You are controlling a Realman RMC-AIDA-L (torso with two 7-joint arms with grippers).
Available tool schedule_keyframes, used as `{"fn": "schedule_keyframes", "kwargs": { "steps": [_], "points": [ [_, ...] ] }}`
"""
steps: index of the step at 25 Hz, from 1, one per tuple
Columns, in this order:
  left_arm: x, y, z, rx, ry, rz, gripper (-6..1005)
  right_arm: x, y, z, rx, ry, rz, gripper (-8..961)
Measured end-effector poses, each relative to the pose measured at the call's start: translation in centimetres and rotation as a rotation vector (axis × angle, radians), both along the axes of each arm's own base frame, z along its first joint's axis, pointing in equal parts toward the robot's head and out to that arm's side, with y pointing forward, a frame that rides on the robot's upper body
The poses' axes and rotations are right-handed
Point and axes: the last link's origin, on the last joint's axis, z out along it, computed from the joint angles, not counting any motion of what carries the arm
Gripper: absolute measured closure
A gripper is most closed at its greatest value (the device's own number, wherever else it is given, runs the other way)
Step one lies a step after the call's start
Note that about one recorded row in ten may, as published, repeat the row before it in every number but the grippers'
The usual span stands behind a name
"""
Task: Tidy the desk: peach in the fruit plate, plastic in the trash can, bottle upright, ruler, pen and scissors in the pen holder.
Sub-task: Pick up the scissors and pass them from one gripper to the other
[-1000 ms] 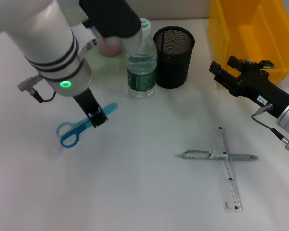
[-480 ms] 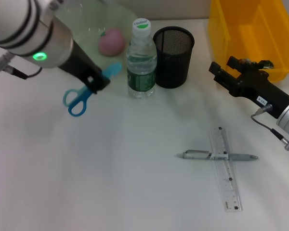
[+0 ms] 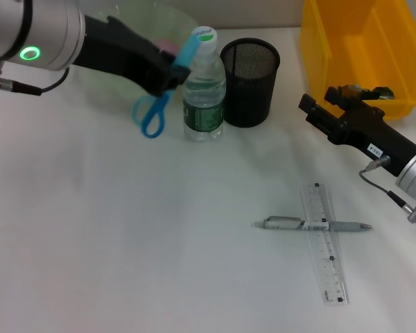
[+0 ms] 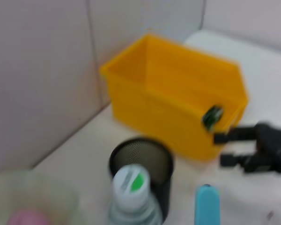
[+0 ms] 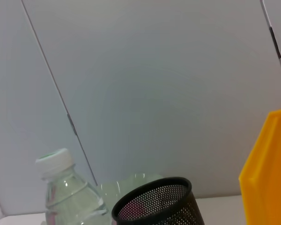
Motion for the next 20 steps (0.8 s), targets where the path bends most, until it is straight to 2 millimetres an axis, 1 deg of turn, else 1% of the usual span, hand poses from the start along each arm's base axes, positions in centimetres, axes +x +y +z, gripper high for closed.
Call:
{"fn": "schedule_keyframes", "kwargs": {
  "steps": [3,5,6,10,13,14,20],
  "points": [
    [0.6,-0.8,0.3,-0.006,-0.125,-0.078,778,0.2,-0.3,0.0,0.001,0.006,-0.002,301],
    [0.7,-0.8,0.4,-0.004,-0.141,-0.090,778,0.2,-0.4,0.0,0.000,0.008,-0.004,301],
    [0.6,-1.0,0.4,0.004,-0.186,-0.117,778,0.3,-0.5,0.0,-0.001,0.009,-0.005,301],
    [0.2,-1.3,0.5,0.018,-0.275,-0.156,778,0.4,-0.8,-0.2,-0.007,0.012,-0.010,301],
    [-0.1,-1.5,0.6,0.029,-0.317,-0.172,778,0.4,-1.0,-0.2,-0.008,0.016,-0.010,300],
    [-0.8,-1.8,0.7,0.044,-0.380,-0.198,778,0.4,-1.0,-0.2,-0.009,0.017,-0.008,300],
    [-2.6,-1.8,0.8,0.060,-0.534,-0.187,778,0.1,-1.3,-0.3,-0.015,0.030,0.012,300]
  ]
}}
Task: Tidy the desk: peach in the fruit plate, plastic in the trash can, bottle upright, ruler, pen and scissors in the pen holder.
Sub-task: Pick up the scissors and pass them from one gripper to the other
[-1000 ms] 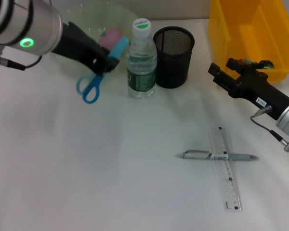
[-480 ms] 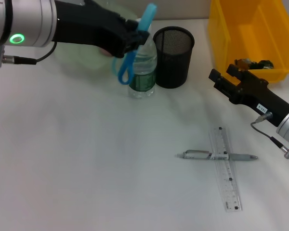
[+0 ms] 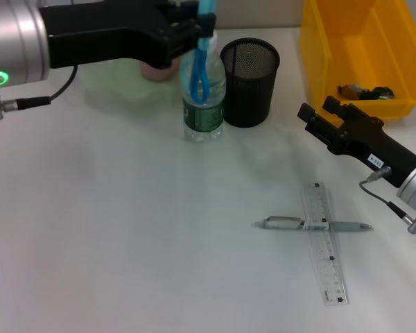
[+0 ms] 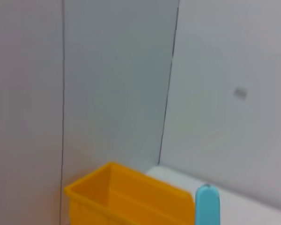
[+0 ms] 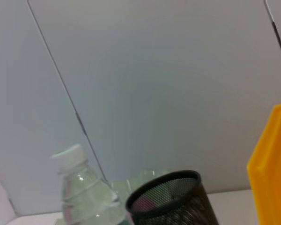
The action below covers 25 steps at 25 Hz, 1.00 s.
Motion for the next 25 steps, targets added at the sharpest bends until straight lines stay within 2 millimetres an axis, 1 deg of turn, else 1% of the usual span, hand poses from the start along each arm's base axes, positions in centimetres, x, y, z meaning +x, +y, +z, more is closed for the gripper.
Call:
{"fn": "schedule_keyframes", "kwargs": {
  "steps": [5,6,7,9,10,15,21,25],
  "points": [
    [-2.1,0.6,0.2,-0.041,-0.191,0.052,778,-0.6,-0.8,0.3,0.009,0.040,0.054,300],
    [-2.5,0.7,0.1,-0.048,-0.224,0.056,778,-0.7,-1.0,0.4,0.016,0.045,0.071,300],
    [-2.5,0.7,0.1,-0.048,-0.224,0.056,778,-0.9,-1.3,0.5,0.026,0.048,0.093,300],
    [-3.5,0.7,-0.1,-0.069,-0.311,0.047,778,-1.3,-2.0,0.8,0.055,0.045,0.150,300],
    [-3.6,0.6,-0.2,-0.073,-0.327,0.040,778,-1.6,-2.6,1.0,0.084,0.038,0.200,300],
    [-4.2,0.6,-1.1,-0.104,-0.377,-0.001,778,-2.4,-3.6,1.1,0.128,0.030,0.284,300],
    [-5.6,1.4,-2.5,-0.150,-0.524,0.056,778,-3.2,-4.4,0.7,0.139,-0.012,0.382,300],
    [-6.0,1.7,-2.7,-0.174,-0.592,0.073,778,-3.8,-4.6,0.5,0.150,-0.043,0.447,300]
  ]
}}
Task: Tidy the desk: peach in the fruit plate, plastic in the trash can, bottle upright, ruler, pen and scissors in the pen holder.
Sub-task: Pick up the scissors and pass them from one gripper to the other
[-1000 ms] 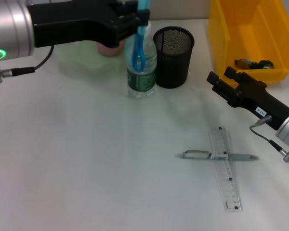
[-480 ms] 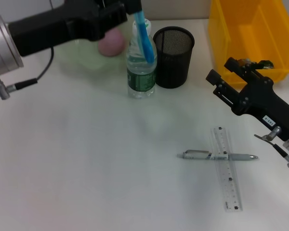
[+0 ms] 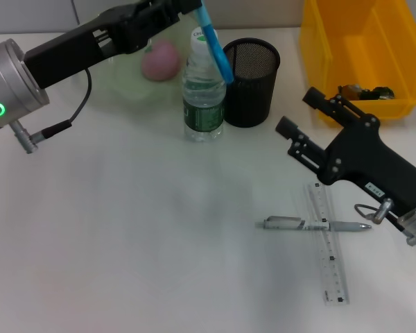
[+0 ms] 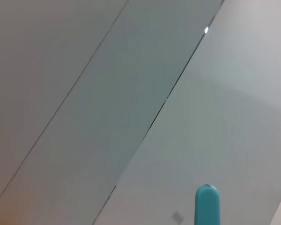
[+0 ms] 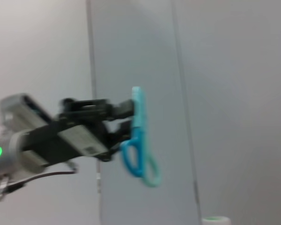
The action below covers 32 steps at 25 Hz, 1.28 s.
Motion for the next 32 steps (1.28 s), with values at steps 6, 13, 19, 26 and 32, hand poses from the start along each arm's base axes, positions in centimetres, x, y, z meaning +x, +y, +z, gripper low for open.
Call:
{"fn": "schedule_keyframes", "kwargs": {
  "steps": [6,13,19,26,32],
  "points": [
    [-0.2,0.1,-0.4,-0.042,-0.131,0.032,778,-1.3,0.2,-0.4,0.039,-0.041,0.097,300],
    [-0.6,-0.3,0.0,-0.054,-0.250,0.061,778,-3.2,0.3,-0.7,0.181,-0.079,0.202,300],
    [-1.1,-0.5,-0.6,-0.077,-0.269,0.093,777,-5.1,-0.1,-0.9,0.334,-0.106,0.297,300],
    [-1.2,-0.7,-1.2,-0.096,-0.277,0.101,777,-6.6,-0.5,-1.4,0.426,-0.118,0.341,304],
    [-1.1,-0.8,-1.5,-0.110,-0.285,0.103,777,-7.4,-0.5,-2.0,0.470,-0.125,0.338,307]
  ]
}}
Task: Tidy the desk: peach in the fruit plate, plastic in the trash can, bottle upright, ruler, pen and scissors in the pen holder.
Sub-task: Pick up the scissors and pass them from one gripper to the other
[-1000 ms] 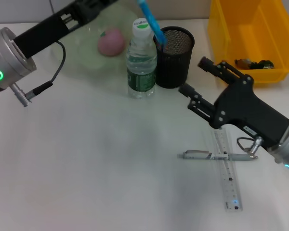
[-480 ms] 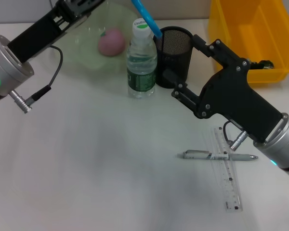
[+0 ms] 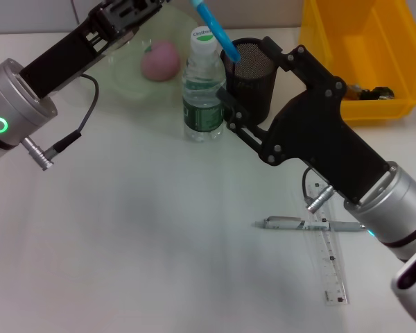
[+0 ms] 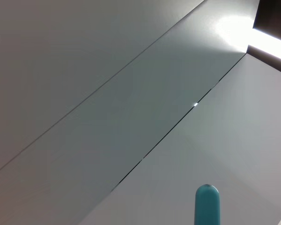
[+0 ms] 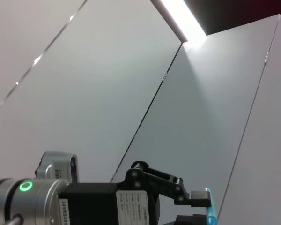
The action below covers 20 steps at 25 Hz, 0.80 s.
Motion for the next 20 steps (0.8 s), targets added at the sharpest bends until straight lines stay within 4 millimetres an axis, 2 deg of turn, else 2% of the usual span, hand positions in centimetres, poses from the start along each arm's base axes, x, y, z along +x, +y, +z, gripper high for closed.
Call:
{"fn": "schedule_keyframes", "kwargs": {
  "steps": [20],
  "points": [
    [0.36,-0.27,-0.50,-0.022,-0.014,-0.010,777,-0.90,0.61,-0.17,0.046,0.011,-0.017,333]
  ]
}}
